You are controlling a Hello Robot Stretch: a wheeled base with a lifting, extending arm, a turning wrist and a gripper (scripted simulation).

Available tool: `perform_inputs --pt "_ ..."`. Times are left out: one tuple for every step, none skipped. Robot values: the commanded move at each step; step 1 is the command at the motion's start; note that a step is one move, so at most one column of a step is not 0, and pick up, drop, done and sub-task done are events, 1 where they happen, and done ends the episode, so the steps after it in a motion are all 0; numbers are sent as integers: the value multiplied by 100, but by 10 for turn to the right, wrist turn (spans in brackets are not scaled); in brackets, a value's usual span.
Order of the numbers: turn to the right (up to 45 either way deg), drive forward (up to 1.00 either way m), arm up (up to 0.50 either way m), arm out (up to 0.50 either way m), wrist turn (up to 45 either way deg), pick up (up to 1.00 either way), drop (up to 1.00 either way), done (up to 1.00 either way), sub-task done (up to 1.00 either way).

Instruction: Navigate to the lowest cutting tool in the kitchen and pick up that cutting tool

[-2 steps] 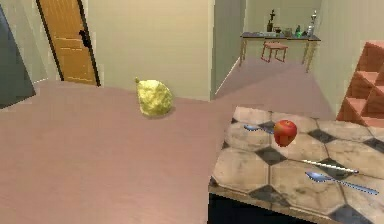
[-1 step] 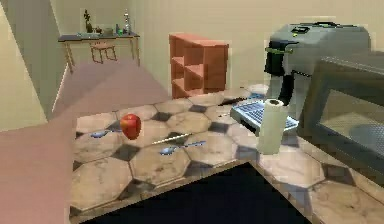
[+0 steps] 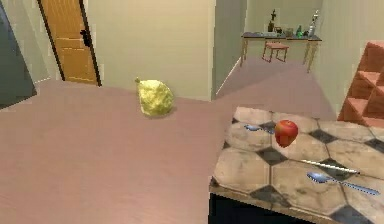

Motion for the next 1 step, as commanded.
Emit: perform_inputs --pt "-450 0 0 0 0 0 0 0 0"
